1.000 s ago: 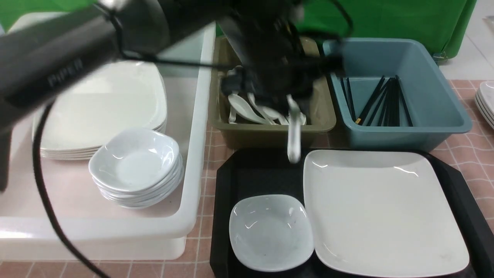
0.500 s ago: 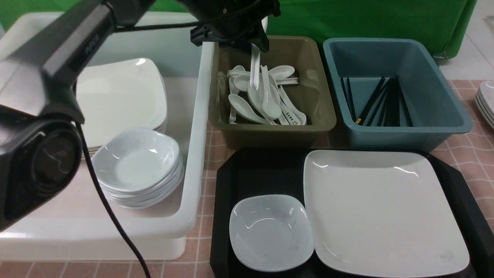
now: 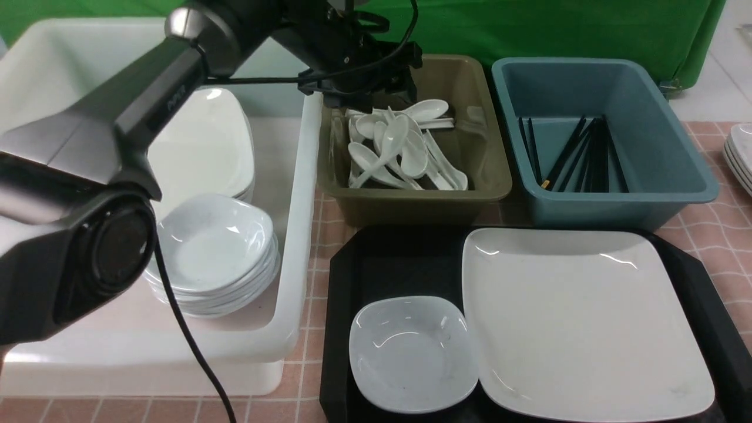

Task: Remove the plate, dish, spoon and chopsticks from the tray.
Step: Use the left arm to put the soup spoon into the small storage box in the middle, then use the left arm to grab a small plate from the dinner plate

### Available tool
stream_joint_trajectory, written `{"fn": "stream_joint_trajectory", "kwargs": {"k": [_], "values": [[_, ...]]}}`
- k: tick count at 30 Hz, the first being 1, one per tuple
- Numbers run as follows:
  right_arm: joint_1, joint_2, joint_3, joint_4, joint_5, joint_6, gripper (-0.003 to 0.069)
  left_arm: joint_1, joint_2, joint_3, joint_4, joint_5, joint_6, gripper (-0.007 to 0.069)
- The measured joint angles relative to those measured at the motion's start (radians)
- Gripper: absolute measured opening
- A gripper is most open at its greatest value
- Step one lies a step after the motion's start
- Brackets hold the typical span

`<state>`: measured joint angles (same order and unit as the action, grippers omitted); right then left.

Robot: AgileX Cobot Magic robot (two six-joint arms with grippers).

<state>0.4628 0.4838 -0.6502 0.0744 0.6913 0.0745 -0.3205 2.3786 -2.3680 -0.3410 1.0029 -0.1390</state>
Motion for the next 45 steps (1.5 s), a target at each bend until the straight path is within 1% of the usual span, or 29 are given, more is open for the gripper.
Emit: {"fn": "stream_joint_trajectory", "kwargs": {"k": [1,3,5,8,9,10,11,13,15,16,18,19,20,21,23,25,30,36,37,38,39,40,41,44,45], "values": [[0.000,0.000,0.000,0.000,0.001,0.000,0.0240,0.008,-0.009,0.000,0.000,0.039,0.001,0.0484],[0.000,0.000,0.000,0.000,0.003,0.000,0.0240,0.021,-0.030,0.000,-0.012,0.106,0.011,0.0424],[0.000,0.000,0.000,0.000,0.005,0.000,0.0240,0.038,-0.062,-0.009,-0.031,0.179,0.046,0.0304],[0.000,0.000,0.000,0.000,0.012,0.000,0.0240,0.049,-0.143,-0.009,-0.077,0.205,0.116,0.0093],[0.000,0.000,0.000,0.000,0.015,0.000,0.0240,0.049,-0.174,-0.007,-0.094,0.206,0.146,0.0052],[0.000,0.000,0.000,0.000,0.015,0.000,0.0240,0.049,-0.174,-0.007,-0.096,0.206,0.152,0.0052],[0.000,0.000,0.000,0.000,0.017,0.000,0.0240,0.042,-0.235,0.012,-0.115,0.206,0.196,0.0015],[0.000,0.000,0.000,0.000,0.019,0.000,0.0240,0.030,-0.296,0.063,-0.128,0.205,0.223,0.0006],[0.000,0.000,0.000,0.000,0.020,0.000,0.0240,0.009,-0.384,0.184,-0.137,0.203,0.237,0.0006],[0.000,0.000,0.000,0.000,0.020,0.000,0.0240,-0.011,-0.449,0.319,-0.139,0.203,0.249,0.0006],[0.000,0.000,0.000,0.000,0.020,0.000,0.0240,-0.042,-0.521,0.470,-0.138,0.204,0.278,0.0006],[0.000,0.000,0.000,0.000,0.020,0.000,0.0240,-0.046,-0.529,0.488,-0.138,0.206,0.278,0.0006],[0.000,0.000,0.000,0.001,0.020,0.000,0.0240,-0.078,-0.593,0.631,-0.136,0.213,0.312,0.0006],[0.000,0.000,0.000,0.001,0.020,0.000,0.0240,-0.101,-0.612,0.708,-0.136,0.219,0.322,0.0006],[0.000,0.000,0.000,0.001,0.019,-0.001,0.0240,-0.141,-0.631,0.806,-0.132,0.229,0.346,0.0006],[0.000,0.000,0.000,0.001,0.016,0.000,0.0240,-0.182,-0.627,0.857,-0.117,0.229,0.351,0.0006],[0.000,0.000,0.000,0.001,0.014,0.000,0.0240,-0.266,-0.564,0.849,-0.008,0.225,0.367,0.0018],[0.000,0.000,0.000,0.001,0.015,0.000,0.0240,-0.309,-0.457,0.754,0.143,0.221,0.418,0.0099],[0.000,0.000,0.000,0.001,0.015,0.000,0.0240,-0.311,-0.428,0.729,0.186,0.221,0.422,0.0130],[0.000,0.000,0.000,0.001,0.015,0.000,0.0240,-0.311,-0.428,0.725,0.192,0.221,0.422,0.0130],[0.000,0.000,0.000,0.001,0.015,0.000,0.0240,-0.311,-0.399,0.696,0.237,0.218,0.428,0.0171],[0.000,0.000,0.000,0.001,0.015,0.000,0.0240,-0.311,-0.387,0.688,0.250,0.217,0.427,0.0181],[0.000,0.000,0.000,0.001,0.016,0.000,0.0240,-0.311,-0.353,0.650,0.304,0.207,0.427,0.0231],[0.000,0.000,0.000,0.001,0.019,0.000,0.0240,-0.311,-0.310,0.612,0.341,0.190,0.455,0.0305],[0.000,0.000,0.000,0.001,0.020,0.000,0.0240,-0.311,-0.300,0.607,0.335,0.184,0.470,0.0323]]}}
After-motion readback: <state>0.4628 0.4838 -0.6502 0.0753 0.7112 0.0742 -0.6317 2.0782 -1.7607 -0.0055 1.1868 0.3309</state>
